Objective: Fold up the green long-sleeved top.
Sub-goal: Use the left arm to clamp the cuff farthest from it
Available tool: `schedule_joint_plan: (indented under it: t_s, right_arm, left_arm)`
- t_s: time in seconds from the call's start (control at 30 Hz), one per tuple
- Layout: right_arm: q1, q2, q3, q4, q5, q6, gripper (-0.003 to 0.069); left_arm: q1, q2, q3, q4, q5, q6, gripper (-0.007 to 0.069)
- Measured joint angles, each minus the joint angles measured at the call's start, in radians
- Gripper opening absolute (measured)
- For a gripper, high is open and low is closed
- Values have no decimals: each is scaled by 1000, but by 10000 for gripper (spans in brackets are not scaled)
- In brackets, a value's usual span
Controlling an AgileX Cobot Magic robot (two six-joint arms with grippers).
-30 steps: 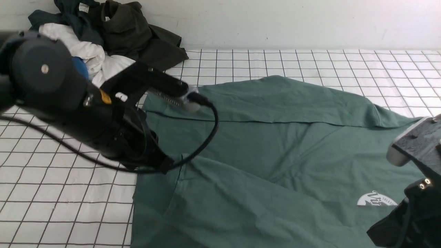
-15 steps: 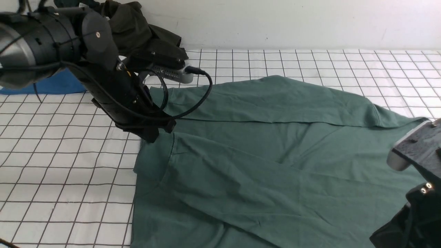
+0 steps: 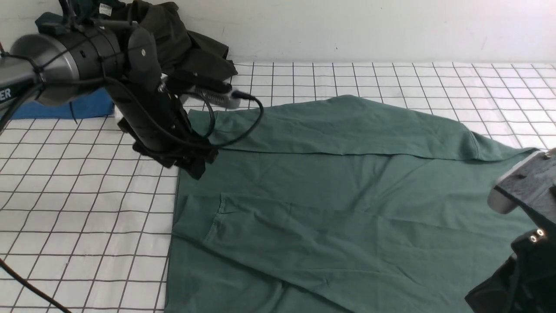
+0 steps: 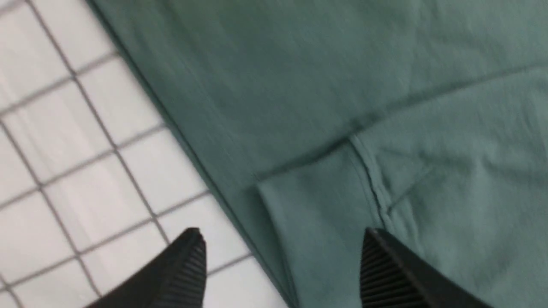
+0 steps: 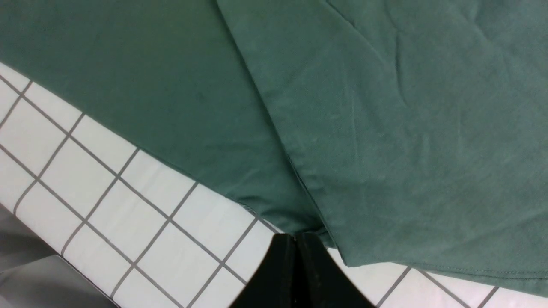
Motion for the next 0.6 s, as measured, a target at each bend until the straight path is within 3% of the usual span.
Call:
schedule_joint_plan:
  t_s: [0.1, 0.23, 0.6]
  right_arm:
    - [0, 0, 0, -9, -20, 38, -14]
    - [0, 1, 0, -90, -48, 215, -14]
    - [0, 6, 0, -165, 32, 308, -14]
  left_arm:
    - [32, 26, -82, -4, 0, -2, 501]
    - [84, 135, -215, -34, -23, -10, 503]
    - [90, 389, -349, -40, -266, -126, 475]
